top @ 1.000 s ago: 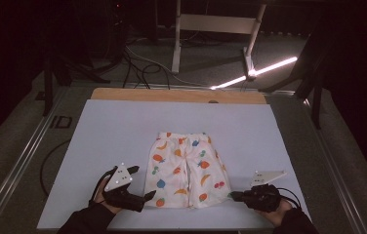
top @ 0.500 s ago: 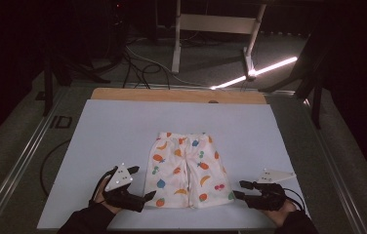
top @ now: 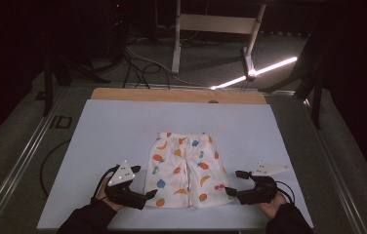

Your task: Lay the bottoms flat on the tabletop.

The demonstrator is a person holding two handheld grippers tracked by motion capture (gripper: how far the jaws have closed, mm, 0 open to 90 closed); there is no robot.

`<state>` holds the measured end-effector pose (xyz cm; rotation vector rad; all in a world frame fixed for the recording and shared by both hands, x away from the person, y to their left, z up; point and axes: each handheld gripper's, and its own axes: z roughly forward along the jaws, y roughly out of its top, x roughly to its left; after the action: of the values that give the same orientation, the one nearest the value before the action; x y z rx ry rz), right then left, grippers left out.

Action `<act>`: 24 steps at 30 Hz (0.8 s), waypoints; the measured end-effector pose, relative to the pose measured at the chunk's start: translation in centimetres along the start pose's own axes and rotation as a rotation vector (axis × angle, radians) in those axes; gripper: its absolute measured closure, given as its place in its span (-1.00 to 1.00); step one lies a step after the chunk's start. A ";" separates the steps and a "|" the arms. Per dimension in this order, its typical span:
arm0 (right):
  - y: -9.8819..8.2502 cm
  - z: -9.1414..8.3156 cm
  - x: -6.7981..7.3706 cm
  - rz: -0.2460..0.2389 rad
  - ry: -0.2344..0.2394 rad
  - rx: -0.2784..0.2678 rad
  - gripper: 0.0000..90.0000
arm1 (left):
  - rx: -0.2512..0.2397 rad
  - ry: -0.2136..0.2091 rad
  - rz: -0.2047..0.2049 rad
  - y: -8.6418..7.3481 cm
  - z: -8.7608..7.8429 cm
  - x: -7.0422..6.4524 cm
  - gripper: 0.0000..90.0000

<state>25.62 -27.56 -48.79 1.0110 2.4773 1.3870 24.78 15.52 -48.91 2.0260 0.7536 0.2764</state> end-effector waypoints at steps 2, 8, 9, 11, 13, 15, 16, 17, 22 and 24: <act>0.5 0.5 -0.1 -0.016 -0.003 -0.001 -0.64 | 0.012 -0.003 -0.011 0.2 0.1 0.3 -0.97; 1.8 2.1 -1.0 -0.042 -0.038 -0.003 -0.65 | 0.046 0.010 -0.031 1.1 0.7 1.6 -0.97; 2.0 2.3 -1.2 -0.049 -0.046 -0.007 -0.65 | 0.050 0.013 -0.034 1.3 0.8 1.8 -0.97; 2.4 2.7 -1.6 -0.055 -0.069 -0.006 -0.65 | 0.048 0.020 -0.041 1.7 1.0 2.1 -0.98; 2.7 3.1 -2.0 -0.050 -0.074 -0.007 -0.65 | 0.048 0.020 -0.046 2.0 1.2 2.5 -0.98; 3.1 3.4 -2.4 -0.044 -0.086 -0.007 -0.65 | 0.051 0.025 -0.051 2.4 1.5 2.9 -0.98; 3.2 3.6 -2.7 -0.043 -0.087 -0.013 -0.65 | 0.053 0.028 -0.052 2.6 1.6 3.1 -0.98; 3.4 3.7 -2.9 -0.040 -0.101 -0.014 -0.65 | 0.055 0.030 -0.057 2.8 1.8 3.3 -0.98; 4.3 4.3 -4.1 -0.023 -0.115 -0.022 -0.65 | 0.080 0.046 -0.059 4.0 2.6 4.5 -0.98; 4.8 4.6 -4.5 -0.011 -0.118 -0.013 -0.65 | 0.099 0.054 -0.056 4.5 3.0 5.0 -0.98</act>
<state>33.38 -25.32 -48.53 1.0431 2.3825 1.2991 31.93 14.75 -47.30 2.0932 0.8715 0.2668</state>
